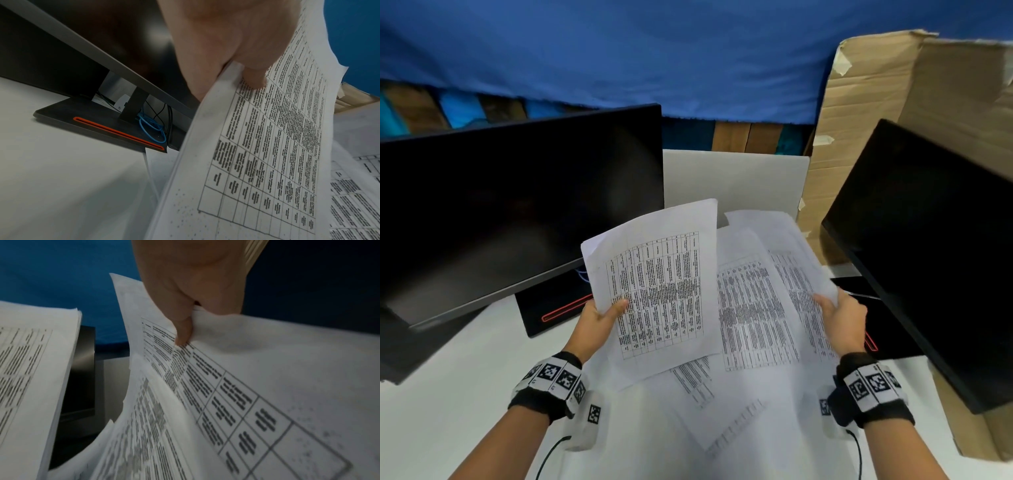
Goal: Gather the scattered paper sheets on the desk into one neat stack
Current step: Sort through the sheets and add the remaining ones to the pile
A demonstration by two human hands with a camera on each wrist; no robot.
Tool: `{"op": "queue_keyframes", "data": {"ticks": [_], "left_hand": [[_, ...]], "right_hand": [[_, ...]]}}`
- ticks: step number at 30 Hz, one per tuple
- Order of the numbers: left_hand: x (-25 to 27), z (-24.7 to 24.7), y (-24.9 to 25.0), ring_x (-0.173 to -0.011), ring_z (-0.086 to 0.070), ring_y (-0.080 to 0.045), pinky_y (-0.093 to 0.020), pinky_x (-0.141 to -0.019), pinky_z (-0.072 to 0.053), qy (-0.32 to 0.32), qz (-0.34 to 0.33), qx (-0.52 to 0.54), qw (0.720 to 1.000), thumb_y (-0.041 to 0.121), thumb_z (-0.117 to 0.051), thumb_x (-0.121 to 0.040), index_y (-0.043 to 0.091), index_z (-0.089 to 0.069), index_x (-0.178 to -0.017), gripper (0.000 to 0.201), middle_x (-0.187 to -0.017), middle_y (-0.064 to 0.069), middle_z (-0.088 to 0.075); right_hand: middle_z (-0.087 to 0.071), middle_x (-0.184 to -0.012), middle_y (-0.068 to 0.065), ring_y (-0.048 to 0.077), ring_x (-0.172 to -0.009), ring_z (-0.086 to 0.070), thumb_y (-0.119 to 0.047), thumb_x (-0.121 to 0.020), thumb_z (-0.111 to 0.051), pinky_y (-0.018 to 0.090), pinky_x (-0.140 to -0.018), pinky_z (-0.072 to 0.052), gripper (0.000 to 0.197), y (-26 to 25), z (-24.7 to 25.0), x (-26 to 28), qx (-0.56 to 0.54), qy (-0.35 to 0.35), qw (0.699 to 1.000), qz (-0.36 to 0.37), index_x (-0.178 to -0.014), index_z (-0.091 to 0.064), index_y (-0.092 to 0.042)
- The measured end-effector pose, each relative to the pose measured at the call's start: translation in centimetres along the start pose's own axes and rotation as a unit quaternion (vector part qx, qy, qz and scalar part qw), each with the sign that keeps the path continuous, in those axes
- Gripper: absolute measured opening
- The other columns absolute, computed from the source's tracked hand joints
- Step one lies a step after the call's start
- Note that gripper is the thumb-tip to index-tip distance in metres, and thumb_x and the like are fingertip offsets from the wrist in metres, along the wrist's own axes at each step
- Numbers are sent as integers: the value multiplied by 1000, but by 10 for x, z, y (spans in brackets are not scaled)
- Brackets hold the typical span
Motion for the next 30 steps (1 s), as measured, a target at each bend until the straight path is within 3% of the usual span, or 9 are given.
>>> {"op": "queue_keyframes", "data": {"ticks": [5,10,14,19,21,23,26,28,30], "left_hand": [[-1,0,-1,-99,-57,-9,-36,-97,-41,0,7,10,1000,11,-51,-89,23,-51,-113,27,-101,14,-59],[0,-1,-1,-96,-55,0,-34,-95,-41,-1,11,20,1000,11,-51,-89,22,-49,-116,29,-100,15,-59],[0,2,-2,-93,-56,2,-31,-93,-42,2,12,17,1000,11,-51,-90,20,-50,-118,30,-98,17,-60],[-3,3,-2,-85,-60,5,-20,-82,-45,2,15,12,1000,12,-50,-90,24,-50,-113,26,-92,19,-62],[-5,2,-2,-90,-57,1,-26,-87,-45,0,18,9,1000,11,-50,-90,21,-50,-115,26,-96,15,-60],[-8,0,-1,-91,-57,-1,-32,-91,-44,-1,22,6,1000,11,-49,-90,14,-51,-119,29,-96,13,-60],[-14,-3,1,-89,-57,-3,-34,-93,-43,-2,29,2,1000,11,-49,-91,5,-52,-122,32,-93,12,-60],[-18,-5,7,-88,-59,-7,-33,-91,-43,-2,23,-2,1000,11,-49,-91,4,-51,-122,32,-91,11,-60],[-21,-7,15,-94,-60,-16,-31,-88,-45,-3,16,3,1000,11,-50,-91,4,-52,-123,33,-94,7,-62]], "right_hand": [[-65,-101,27,35,-92,-60,-13,-88,-58,34,-81,-46,31,-12,9,-8,-36,-7,999,-4,-112,-59,7],[-65,-98,27,40,-92,-61,-13,-88,-58,44,-82,-50,30,-15,10,-15,-19,-24,999,-17,-108,-59,8],[-65,-97,28,41,-94,-61,-17,-90,-53,45,-86,-50,33,-33,38,-19,-6,56,998,26,-115,-58,4],[-57,-74,21,20,-67,-54,-13,-91,-53,23,-64,-36,21,-81,105,-12,-41,181,972,143,-90,-61,7],[-62,-76,27,-6,-56,-50,-15,-88,-56,11,-55,-34,22,-92,127,-14,-96,212,957,173,-84,-61,6],[-71,-73,-1,-14,-54,-47,-20,-85,-58,5,-57,-35,22,-95,143,-20,-174,229,943,168,-84,-63,2],[-62,-62,-36,-11,-63,-53,-26,-79,-64,11,-62,-43,10,-102,155,-20,-259,219,930,142,-71,-62,-21],[-64,-64,-35,-12,-66,-59,-20,-79,-66,9,-66,-48,14,-107,150,-18,-313,191,921,133,-70,-59,-29],[-68,-69,-24,-16,-64,-59,-13,-80,-65,8,-66,-48,11,-107,132,-20,-335,161,921,118,-79,-64,-23]]}}
Point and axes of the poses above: each hand's wrist, its own x-axis away from the middle knuckle, its own z-axis out of the back of the hand, y = z × x, the point moved 6 cm from there along -x, towards the middle knuckle
